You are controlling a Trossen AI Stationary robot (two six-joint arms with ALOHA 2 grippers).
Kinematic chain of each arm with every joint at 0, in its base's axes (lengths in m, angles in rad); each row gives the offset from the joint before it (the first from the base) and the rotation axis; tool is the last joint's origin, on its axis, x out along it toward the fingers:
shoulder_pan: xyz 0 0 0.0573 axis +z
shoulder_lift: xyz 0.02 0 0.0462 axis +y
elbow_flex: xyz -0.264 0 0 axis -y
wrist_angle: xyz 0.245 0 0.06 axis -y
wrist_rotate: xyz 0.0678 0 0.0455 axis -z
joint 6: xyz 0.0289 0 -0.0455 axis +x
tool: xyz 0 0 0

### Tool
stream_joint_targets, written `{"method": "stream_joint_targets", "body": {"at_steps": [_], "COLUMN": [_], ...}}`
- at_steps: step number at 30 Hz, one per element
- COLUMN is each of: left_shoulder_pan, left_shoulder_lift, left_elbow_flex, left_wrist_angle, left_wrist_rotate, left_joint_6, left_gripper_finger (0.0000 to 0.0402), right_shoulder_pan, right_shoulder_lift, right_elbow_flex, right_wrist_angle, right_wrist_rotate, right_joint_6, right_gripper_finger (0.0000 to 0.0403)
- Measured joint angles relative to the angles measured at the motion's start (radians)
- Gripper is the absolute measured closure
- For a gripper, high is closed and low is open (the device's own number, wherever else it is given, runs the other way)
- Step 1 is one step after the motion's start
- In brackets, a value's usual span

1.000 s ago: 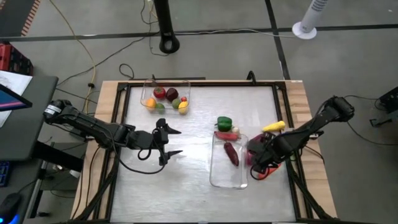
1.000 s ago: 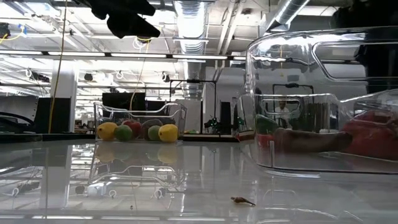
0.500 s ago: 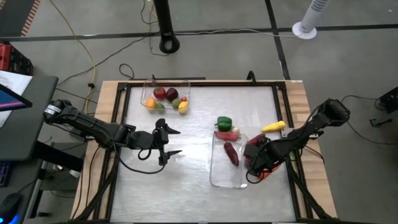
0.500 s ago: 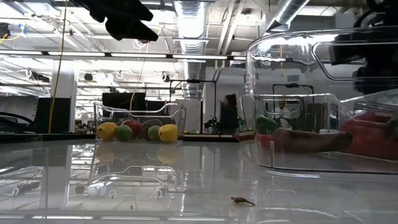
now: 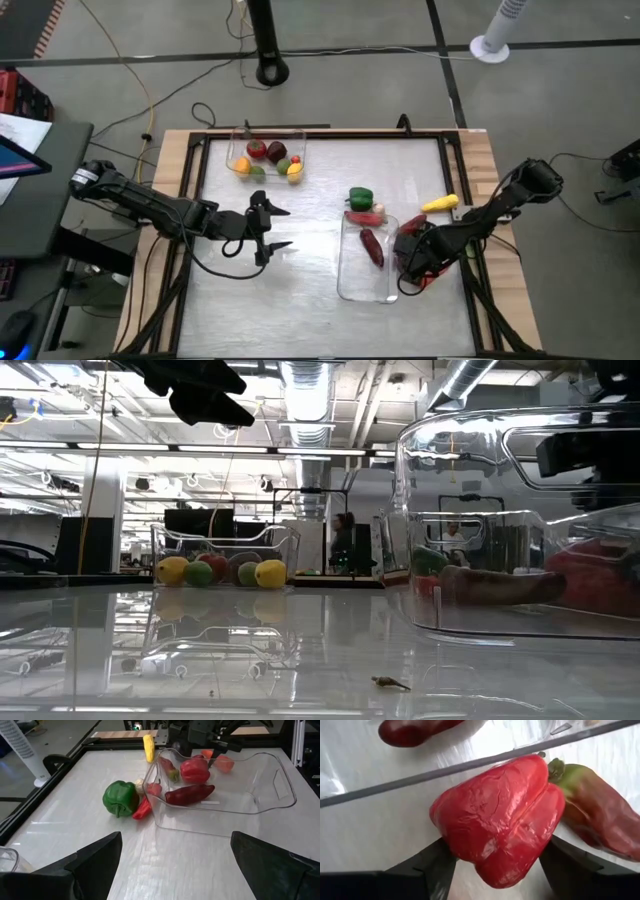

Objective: Sort produce into baskets
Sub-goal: Put the red bell pepper into the bottom transparent bin

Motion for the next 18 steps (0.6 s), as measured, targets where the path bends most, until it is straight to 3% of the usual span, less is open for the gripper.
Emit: {"method": "stream_joint_targets", "body": {"at_steps": [5, 14, 18], "left_shoulder_pan": [0.000, 0.000, 0.000], "left_shoulder_lift": [0.000, 0.000, 0.000], "left_elbow_flex": [0.000, 0.000, 0.000], "left_wrist_angle": [0.000, 0.000, 0.000], "left_wrist_rotate": [0.000, 0.000, 0.000], "left_joint_6": [0.000, 0.000, 0.000], "left_gripper_finger": [0.0041, 0.0041, 0.0041], "right_shoulder_pan": [0.000, -0.020, -0.017], "right_shoulder_lift": [-0.010, -0.011, -0.012], "right_elbow_flex": [0.045, 0.211, 0.297], "right_wrist_angle": [-0.073, -0.374, -0.392], "right_wrist_rotate": [-0.005, 0.006, 0.021], "right_joint_6": [0.000, 0.100, 0.073], "right_gripper_finger": [0.0133, 0.0136, 0.0137]}}
